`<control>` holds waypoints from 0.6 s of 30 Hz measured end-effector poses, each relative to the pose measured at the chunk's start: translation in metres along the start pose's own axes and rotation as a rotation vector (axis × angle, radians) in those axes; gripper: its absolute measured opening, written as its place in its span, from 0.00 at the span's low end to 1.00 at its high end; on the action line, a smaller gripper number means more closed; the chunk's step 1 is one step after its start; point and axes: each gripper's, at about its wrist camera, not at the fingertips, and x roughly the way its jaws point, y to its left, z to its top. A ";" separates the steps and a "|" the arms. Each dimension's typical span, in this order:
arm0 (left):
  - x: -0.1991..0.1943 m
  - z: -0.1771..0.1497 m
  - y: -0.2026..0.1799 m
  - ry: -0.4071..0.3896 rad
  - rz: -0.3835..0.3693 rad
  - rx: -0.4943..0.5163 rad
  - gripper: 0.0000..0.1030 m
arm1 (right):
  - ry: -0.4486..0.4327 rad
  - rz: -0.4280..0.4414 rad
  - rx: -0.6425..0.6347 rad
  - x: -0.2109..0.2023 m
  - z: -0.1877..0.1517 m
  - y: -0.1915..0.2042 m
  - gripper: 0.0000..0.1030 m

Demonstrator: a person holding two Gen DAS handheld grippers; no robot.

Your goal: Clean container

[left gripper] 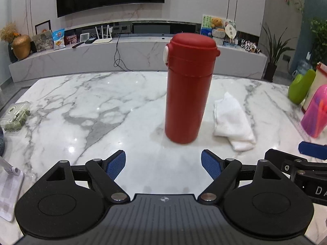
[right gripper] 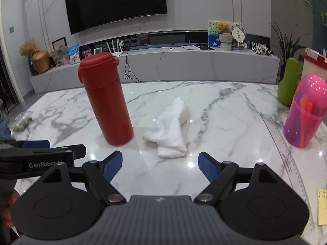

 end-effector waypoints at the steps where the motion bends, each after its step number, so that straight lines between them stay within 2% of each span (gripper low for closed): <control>1: 0.000 0.000 0.000 0.003 -0.001 -0.002 0.79 | -0.002 -0.003 -0.007 0.001 0.000 0.000 0.81; 18: 0.001 -0.006 -0.002 0.001 0.000 0.018 0.79 | -0.002 -0.011 0.006 0.005 0.001 -0.009 0.81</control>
